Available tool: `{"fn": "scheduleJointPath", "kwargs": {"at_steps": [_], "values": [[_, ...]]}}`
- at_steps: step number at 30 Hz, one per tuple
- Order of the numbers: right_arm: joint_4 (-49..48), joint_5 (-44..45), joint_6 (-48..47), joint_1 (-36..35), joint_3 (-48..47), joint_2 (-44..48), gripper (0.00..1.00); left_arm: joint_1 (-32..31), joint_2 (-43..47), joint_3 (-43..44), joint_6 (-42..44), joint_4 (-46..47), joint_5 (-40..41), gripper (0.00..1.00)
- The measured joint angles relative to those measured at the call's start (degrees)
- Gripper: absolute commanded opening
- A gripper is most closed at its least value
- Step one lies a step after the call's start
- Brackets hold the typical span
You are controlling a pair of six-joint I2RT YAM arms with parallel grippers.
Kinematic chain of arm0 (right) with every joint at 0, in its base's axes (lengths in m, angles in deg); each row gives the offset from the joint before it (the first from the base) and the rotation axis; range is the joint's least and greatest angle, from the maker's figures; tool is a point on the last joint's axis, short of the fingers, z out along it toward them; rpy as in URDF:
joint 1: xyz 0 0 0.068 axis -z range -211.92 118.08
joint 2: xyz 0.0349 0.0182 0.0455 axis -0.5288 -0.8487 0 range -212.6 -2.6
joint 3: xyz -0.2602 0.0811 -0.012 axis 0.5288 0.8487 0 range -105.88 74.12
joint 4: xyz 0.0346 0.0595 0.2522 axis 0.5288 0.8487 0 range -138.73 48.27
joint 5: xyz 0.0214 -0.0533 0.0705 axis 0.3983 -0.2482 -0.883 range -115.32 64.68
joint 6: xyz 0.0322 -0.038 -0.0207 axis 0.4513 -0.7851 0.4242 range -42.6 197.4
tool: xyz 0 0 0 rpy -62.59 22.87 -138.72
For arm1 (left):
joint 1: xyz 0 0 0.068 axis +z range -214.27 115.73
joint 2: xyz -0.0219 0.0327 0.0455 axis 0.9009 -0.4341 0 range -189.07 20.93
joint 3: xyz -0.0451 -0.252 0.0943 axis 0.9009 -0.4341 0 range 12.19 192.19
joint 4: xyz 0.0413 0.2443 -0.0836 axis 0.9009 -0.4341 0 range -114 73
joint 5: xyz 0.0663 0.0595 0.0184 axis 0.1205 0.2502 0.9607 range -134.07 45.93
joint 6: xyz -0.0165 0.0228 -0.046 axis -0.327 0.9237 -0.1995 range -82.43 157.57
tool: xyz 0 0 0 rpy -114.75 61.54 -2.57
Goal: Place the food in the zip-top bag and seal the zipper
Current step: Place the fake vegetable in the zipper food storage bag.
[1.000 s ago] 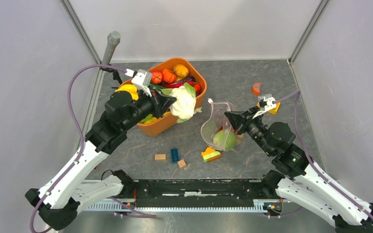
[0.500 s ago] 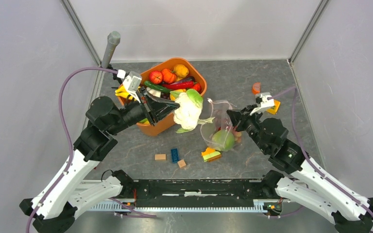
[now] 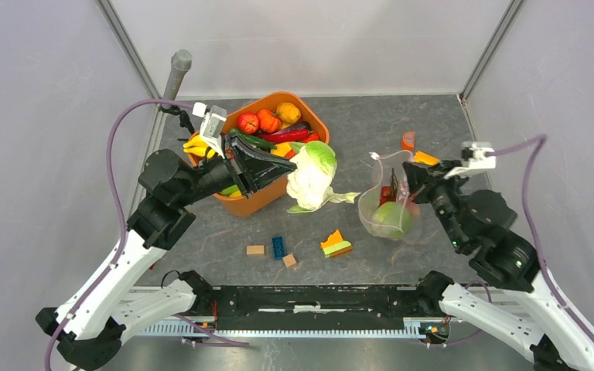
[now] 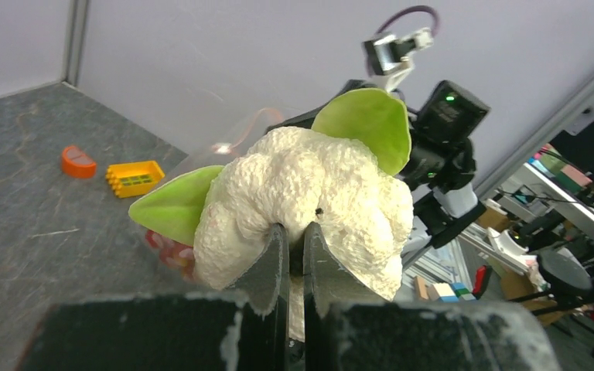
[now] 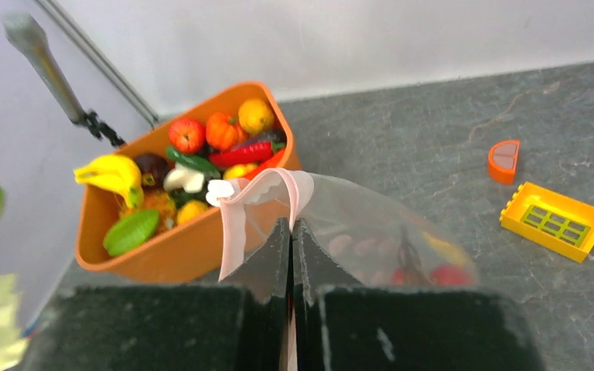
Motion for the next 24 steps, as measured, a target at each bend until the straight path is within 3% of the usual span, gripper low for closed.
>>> {"fn": "scheduleJointPath", "kwargs": {"at_steps": [11,24], "values": [[-6.4,-9.6,2.4,-0.1,11.4,-16.1,0.00,0.0,-0.6,-6.5,-4.9,8.6,-2.2,0.02],[-12.0,-10.8,3.2,-0.1,12.7,-11.1,0.00,-1.6,-7.8,-16.5,-5.4,13.5,2.1,0.02]]}}
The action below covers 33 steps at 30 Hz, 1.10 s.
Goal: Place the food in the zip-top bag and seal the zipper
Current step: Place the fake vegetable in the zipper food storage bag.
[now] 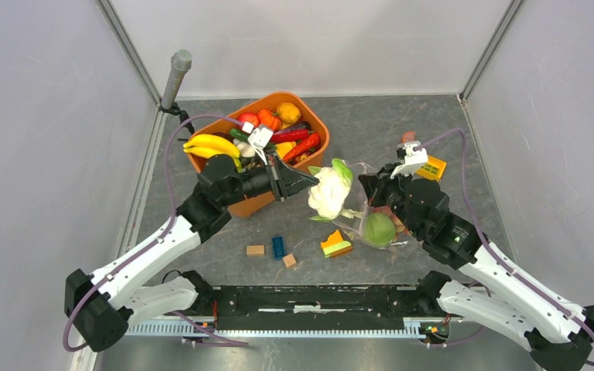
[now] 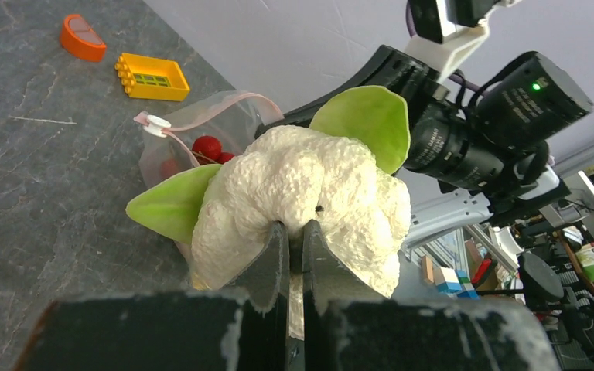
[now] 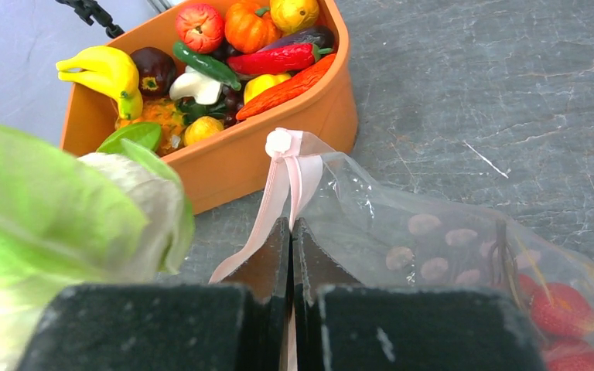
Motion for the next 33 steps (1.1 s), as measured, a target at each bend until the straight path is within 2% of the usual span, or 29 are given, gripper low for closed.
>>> {"fn": "scheduleJointPath", "kwargs": {"at_steps": [8,14,20,23,33], "values": [[-0.3,-1.7,1.0,0.0,0.8,1.6,0.00,-2.4,-4.4,-0.9,0.4,2.8,5.0,0.02],[-0.4,-3.0,1.6,0.0,1.4,2.4,0.00,-5.0,-4.5,-0.6,4.8,-2.1,12.0,0.02],[-0.7,-3.5,2.1,0.0,1.4,2.3,0.01,-8.5,-5.1,2.1,10.6,-7.4,15.3,0.02],[-1.2,-4.2,2.5,0.0,1.4,1.9,0.00,-11.3,-5.4,4.7,13.5,-11.5,20.0,0.02],[-5.2,-6.0,5.5,0.2,3.5,1.0,0.00,-21.4,-13.8,16.3,20.7,-27.2,47.5,0.02]]}}
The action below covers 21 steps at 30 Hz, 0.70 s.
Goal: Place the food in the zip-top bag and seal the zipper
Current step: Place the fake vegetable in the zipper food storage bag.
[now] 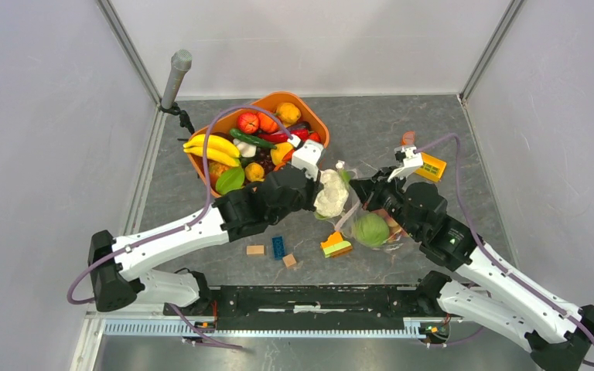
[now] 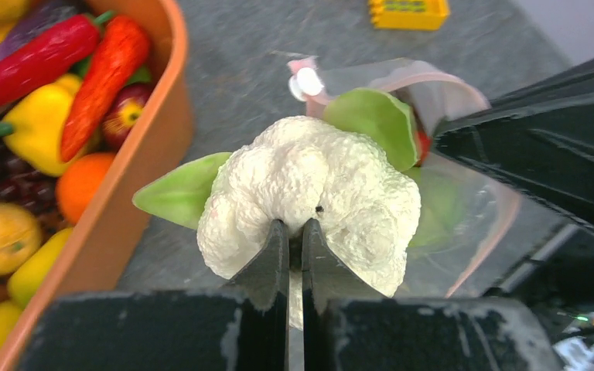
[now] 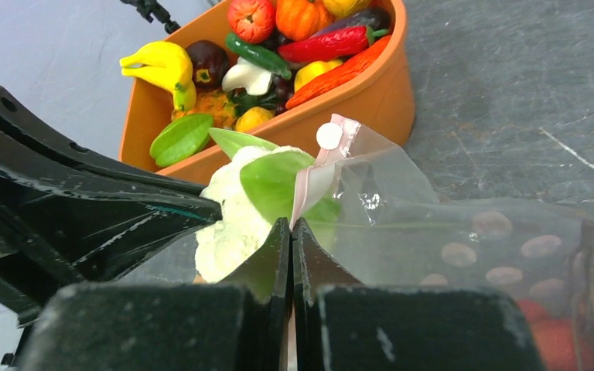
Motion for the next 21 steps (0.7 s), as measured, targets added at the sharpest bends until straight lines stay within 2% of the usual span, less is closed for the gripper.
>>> {"fn": "scheduleJointPath", "kwargs": {"at_steps": [3,8,17,21], "values": [[-0.4,-0.9,0.7,0.0,0.9,0.0,0.00,-1.7,-1.4,0.9,0.9,-3.6,5.9,0.02],[-0.7,-1.3,1.1,0.0,0.9,0.2,0.00,-2.8,-1.9,2.9,2.3,-6.8,11.1,0.02],[-3.6,-1.3,2.1,0.0,2.7,0.5,0.00,-4.7,-2.1,4.7,2.6,-8.1,9.0,0.02],[-6.4,-1.2,3.7,0.0,4.9,1.5,0.00,-6.5,-3.4,6.4,2.6,-8.7,10.5,0.02]]}}
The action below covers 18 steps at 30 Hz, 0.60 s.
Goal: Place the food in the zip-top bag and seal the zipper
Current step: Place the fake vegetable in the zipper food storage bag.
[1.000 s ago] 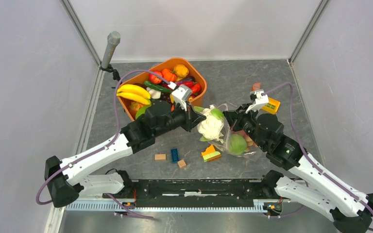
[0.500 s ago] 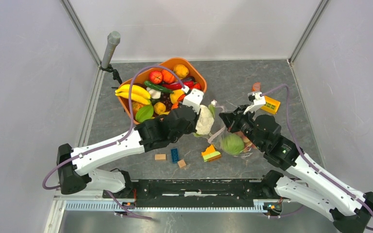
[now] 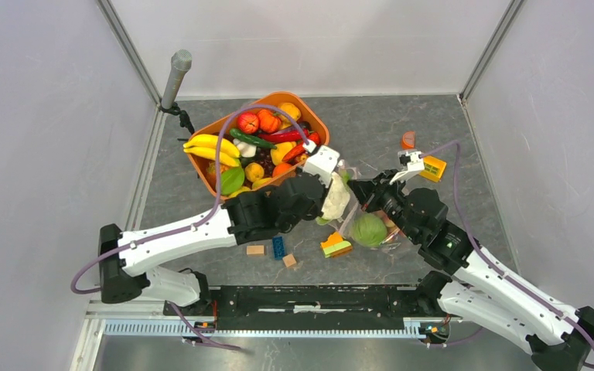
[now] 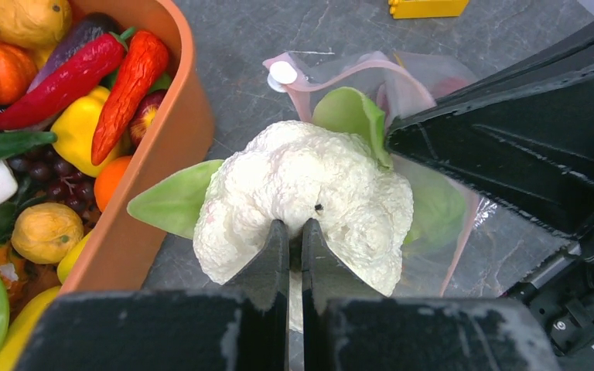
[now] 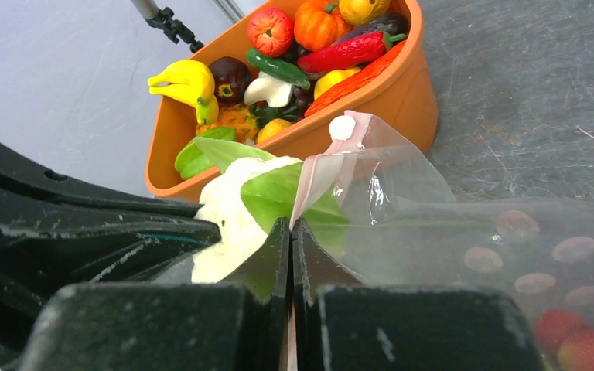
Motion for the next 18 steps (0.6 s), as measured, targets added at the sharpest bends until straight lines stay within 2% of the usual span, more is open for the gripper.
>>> {"fn": "scheduleJointPath", "kwargs": {"at_steps": [4,9,18], "values": [[-1.2,0.4,0.9,0.0,0.7,0.6,0.00,-3.7,-4.0,3.2,0.6,-1.4,6.9,0.02],[-1.2,0.9,1.2,0.0,0.7,1.0,0.00,-5.3,-8.5,6.0,0.7,-4.0,13.4,0.02],[-1.1,2.4,2.4,0.0,0.8,1.9,0.00,-8.0,-13.2,13.5,0.5,-7.2,16.5,0.02]]}}
